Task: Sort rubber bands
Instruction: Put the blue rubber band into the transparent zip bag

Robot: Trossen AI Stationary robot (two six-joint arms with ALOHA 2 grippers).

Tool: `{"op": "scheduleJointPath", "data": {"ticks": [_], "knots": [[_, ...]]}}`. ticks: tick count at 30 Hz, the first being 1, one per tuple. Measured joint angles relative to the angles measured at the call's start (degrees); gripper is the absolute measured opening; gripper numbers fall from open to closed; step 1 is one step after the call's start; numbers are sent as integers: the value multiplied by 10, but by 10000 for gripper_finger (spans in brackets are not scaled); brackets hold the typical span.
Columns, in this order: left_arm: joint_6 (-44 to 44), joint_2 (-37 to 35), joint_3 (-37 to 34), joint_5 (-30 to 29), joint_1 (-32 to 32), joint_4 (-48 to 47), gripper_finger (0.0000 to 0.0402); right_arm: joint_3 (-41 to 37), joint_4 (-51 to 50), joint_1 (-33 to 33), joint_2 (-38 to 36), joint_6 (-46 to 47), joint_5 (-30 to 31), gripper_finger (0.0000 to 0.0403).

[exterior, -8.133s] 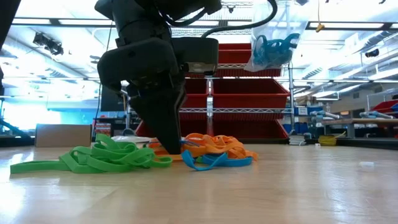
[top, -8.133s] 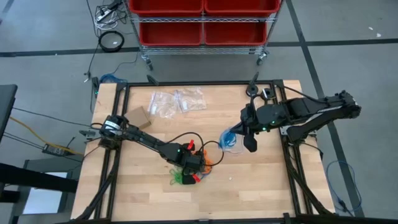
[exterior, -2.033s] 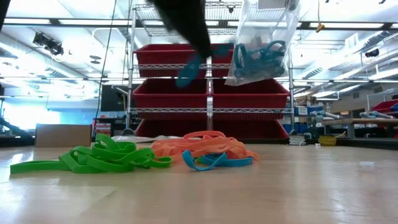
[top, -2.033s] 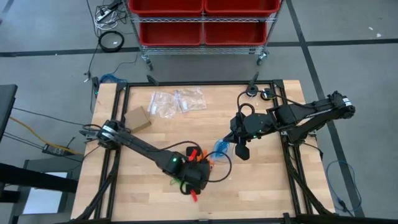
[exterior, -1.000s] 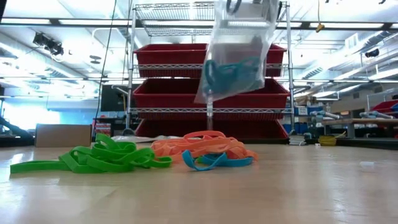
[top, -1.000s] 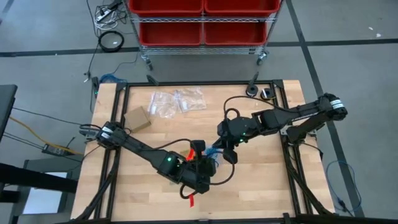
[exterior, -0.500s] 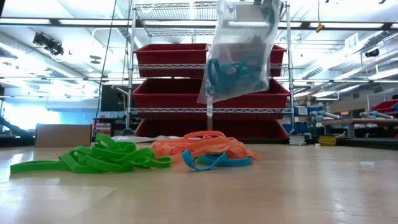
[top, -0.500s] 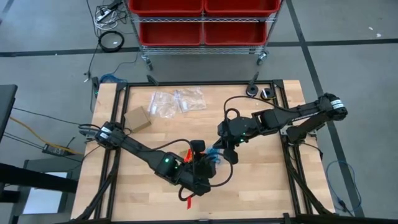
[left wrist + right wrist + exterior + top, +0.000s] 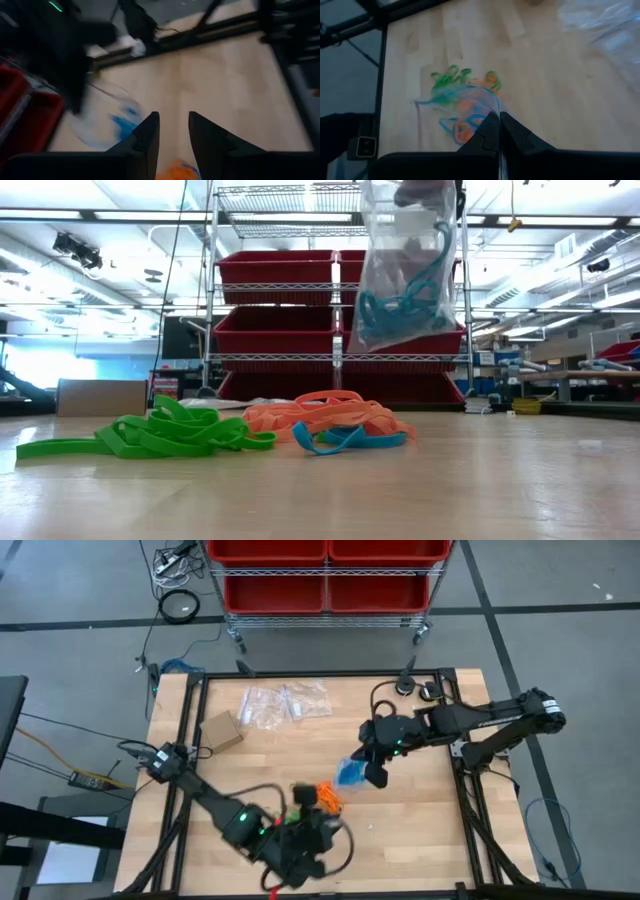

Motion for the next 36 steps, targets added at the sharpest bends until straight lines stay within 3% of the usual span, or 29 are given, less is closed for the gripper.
{"op": "scheduleJointPath", "data": {"ticks": [5, 12, 16, 21, 30, 36], "knots": [[-96, 8, -57, 69, -27, 14, 113, 0, -1, -22, -60, -3, 23, 0], [-152, 10, -266, 149, -34, 231, 107, 0, 1, -29, -126, 1, 16, 0], [-155, 11, -380, 153, -33, 349, 106, 0, 0, -24, -138, 2, 7, 0], [-133, 11, -463, 145, -21, 431, 106, 0, -1, -23, -136, -5, 3, 0], [-55, 11, -500, 142, 32, 480, 106, 0, -8, -23, -121, -14, -1, 0], [-46, 16, -501, 222, 47, 467, 106, 0, -11, -20, -119, -13, -1, 0]]}}
